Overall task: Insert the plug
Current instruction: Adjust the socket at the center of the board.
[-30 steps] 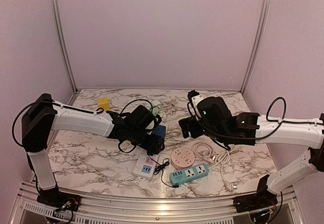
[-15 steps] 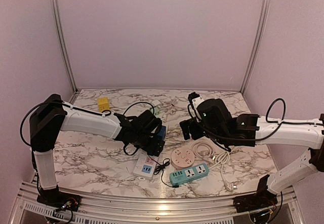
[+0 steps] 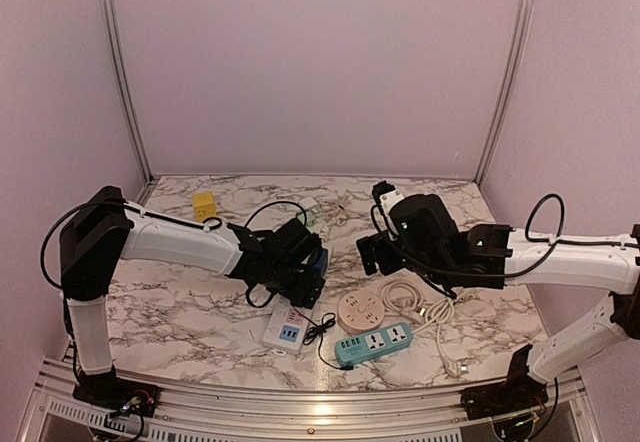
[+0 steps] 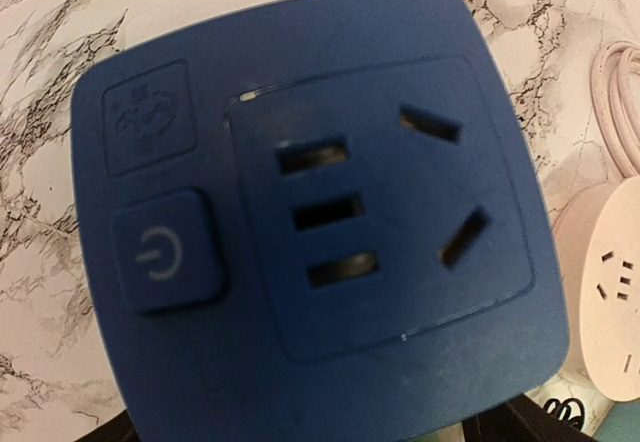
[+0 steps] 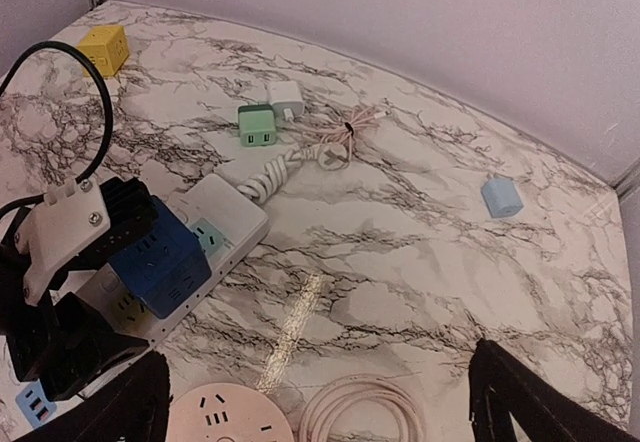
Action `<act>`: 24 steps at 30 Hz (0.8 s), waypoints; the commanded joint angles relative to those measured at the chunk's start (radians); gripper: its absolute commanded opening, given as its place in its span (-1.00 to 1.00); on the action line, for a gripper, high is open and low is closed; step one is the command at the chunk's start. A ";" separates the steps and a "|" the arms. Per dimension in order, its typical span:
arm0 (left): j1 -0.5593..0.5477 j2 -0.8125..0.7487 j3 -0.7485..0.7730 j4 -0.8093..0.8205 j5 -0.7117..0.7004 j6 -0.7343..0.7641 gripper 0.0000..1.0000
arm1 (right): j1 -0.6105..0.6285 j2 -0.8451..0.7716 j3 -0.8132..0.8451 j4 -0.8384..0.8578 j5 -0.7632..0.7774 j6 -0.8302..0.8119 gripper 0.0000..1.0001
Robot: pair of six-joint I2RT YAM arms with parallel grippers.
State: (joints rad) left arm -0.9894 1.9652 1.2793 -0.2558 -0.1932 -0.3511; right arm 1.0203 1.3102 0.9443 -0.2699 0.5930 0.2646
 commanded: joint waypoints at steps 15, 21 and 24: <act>0.087 -0.058 -0.152 -0.038 -0.098 -0.002 0.68 | -0.015 -0.012 0.004 0.015 0.014 0.001 0.97; 0.116 -0.125 -0.239 -0.014 -0.083 -0.012 0.61 | -0.016 -0.007 0.002 0.031 0.011 -0.001 0.97; 0.117 -0.171 -0.269 0.035 -0.061 -0.002 0.57 | -0.016 -0.002 -0.001 0.040 0.007 -0.001 0.97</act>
State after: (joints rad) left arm -0.8841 1.8282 1.0763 -0.1589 -0.2295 -0.3672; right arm 1.0142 1.3106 0.9440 -0.2623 0.5930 0.2611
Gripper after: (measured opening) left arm 0.799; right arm 0.985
